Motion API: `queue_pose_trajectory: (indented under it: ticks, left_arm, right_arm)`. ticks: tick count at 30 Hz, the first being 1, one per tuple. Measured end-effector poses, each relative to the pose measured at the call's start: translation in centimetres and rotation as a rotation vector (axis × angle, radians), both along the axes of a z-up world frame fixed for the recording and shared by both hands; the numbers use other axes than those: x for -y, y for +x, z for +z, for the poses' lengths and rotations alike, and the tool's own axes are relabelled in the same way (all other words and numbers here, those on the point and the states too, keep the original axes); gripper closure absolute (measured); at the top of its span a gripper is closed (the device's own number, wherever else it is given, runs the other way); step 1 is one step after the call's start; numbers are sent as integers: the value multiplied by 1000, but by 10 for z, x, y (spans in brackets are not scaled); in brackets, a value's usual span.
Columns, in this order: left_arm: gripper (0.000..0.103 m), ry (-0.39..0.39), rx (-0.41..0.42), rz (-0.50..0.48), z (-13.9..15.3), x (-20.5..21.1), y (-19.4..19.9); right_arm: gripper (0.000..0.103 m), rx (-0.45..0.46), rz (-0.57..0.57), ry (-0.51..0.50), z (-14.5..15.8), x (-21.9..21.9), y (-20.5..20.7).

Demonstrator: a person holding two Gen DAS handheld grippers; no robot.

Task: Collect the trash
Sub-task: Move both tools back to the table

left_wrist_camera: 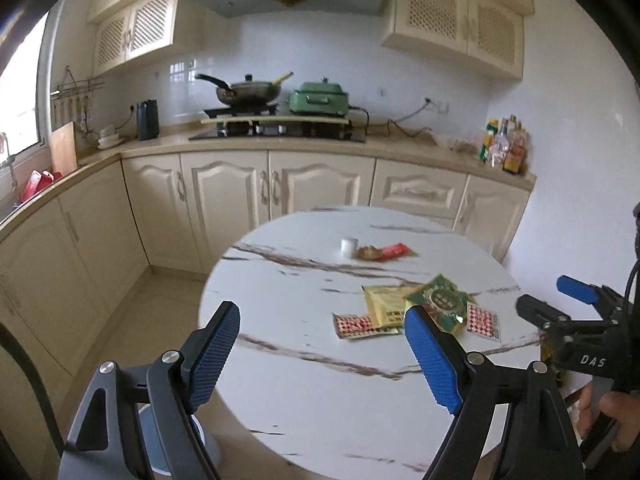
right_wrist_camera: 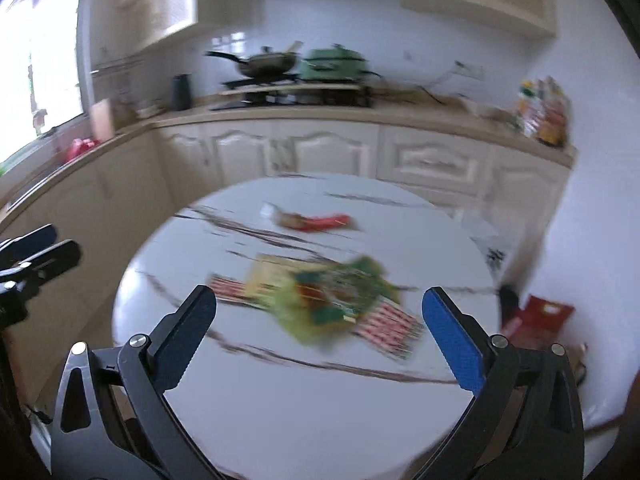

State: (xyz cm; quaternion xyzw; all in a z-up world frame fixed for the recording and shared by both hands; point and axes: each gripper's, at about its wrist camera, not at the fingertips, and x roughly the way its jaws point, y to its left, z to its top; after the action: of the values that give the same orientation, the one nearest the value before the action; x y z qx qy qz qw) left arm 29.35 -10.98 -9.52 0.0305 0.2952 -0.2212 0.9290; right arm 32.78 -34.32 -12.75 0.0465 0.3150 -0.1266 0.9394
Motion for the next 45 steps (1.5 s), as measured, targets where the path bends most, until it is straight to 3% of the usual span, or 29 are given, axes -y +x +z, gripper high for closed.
queue_pose_trajectory:
  ticks: [6,13,18,22,27,35,43,45]
  left_arm:
    - [22,70,-69,-27,-14,48,52]
    - [22,178,-155,-143,-55,86,97]
    - [22,179,-228,-222,-85,106,136]
    - [22,206,-274,-225,-110,114,164]
    - [21,206,-291,-254,-124,126,183]
    - [22,236,-246,-287,-139,139,196]
    - [61,216,-242,-301,-133,135,192]
    - [75,214,-240,-297,-132,134,190]
  right_arm:
    - [0,-43,-29,62,-30,37,-3]
    - [0,-109,-56,104,-66,73,-1]
    - [0,-151,-79,127,-85,89,3]
    - [0,-181,-82,145,-99,96,9]
    - [0,-205,-88,159,-110,99,17]
    - [0,-219,-87,176,-118,101,25]
    - [0,-224,-94,182,-119,99,29]
    - [0,-223,-93,185,-119,98,29]
